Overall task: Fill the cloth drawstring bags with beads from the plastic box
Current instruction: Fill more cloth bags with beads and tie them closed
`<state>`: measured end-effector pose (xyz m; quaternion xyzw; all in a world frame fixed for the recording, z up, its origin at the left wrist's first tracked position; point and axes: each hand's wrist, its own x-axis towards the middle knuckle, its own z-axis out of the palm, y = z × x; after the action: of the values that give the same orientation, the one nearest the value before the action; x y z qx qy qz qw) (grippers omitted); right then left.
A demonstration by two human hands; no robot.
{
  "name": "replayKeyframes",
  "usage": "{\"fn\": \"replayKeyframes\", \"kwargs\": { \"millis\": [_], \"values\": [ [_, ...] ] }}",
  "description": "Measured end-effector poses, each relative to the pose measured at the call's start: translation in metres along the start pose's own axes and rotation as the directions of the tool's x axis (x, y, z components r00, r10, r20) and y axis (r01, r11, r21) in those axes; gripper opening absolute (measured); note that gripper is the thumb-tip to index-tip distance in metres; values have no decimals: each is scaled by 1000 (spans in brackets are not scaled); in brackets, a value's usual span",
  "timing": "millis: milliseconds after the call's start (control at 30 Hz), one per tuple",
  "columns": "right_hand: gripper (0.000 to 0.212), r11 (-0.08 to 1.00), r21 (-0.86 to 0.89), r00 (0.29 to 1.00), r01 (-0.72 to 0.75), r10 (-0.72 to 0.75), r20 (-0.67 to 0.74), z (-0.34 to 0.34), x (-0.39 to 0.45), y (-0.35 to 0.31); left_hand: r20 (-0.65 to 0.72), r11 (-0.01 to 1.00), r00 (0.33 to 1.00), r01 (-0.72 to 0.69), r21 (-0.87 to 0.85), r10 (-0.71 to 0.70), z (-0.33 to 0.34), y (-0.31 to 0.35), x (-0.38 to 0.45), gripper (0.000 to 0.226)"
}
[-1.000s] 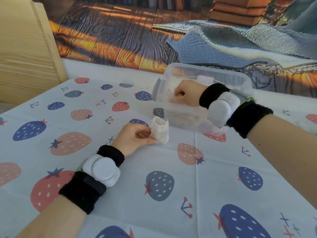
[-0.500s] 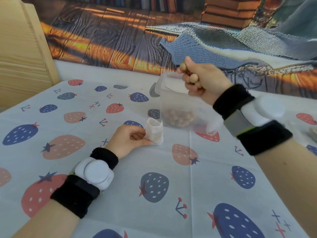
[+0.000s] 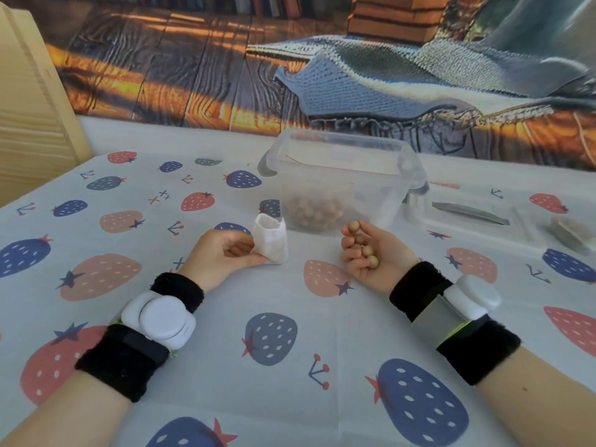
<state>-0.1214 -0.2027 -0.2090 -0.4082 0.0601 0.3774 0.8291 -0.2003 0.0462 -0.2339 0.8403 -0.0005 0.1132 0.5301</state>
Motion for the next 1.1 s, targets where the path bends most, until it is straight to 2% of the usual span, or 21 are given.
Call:
{"fn": "replayKeyframes", "kwargs": {
  "millis": [100,167,267,367,467,567,633,733,800,933,1100],
  "values": [
    [32,995,-30,995,98,-98,-14,-3,3,1,0,1000,1000,-9,-3,9,8,6,4,21],
    [31,982,-75,984,174,-176,-27,-4,3,4,55,1000,998,-26,15,25,19,13,5,21],
    [27,906,-263,929,332,-362,-74,-8,-3,4,125,998,990,-70,6,69,39,26,10,19],
    [23,711,-515,801,479,-594,-75,-13,-17,4,146,992,983,-121,46,114,56,34,17,19],
    [21,523,-618,658,587,-753,-12,-18,-26,6,89,984,985,-156,88,148,74,35,18,23],
    [14,290,-677,510,677,-847,148,-15,-26,11,43,977,985,-171,130,166,79,35,15,22],
    [11,158,-708,460,688,-850,257,-12,-26,16,24,979,985,-170,111,168,77,37,15,19],
    [15,72,-719,429,691,-842,327,-11,-26,20,32,978,983,-184,103,181,73,37,14,20],
    [18,52,-730,426,682,-839,339,-11,-28,21,45,976,981,-190,109,187,74,37,12,20],
    [19,20,-751,454,660,-807,377,-11,-28,21,46,974,980,-196,111,192,74,36,12,21],
    [24,34,-757,485,653,-785,384,-14,-25,21,53,975,981,-193,111,188,73,34,12,20]
  ]
}}
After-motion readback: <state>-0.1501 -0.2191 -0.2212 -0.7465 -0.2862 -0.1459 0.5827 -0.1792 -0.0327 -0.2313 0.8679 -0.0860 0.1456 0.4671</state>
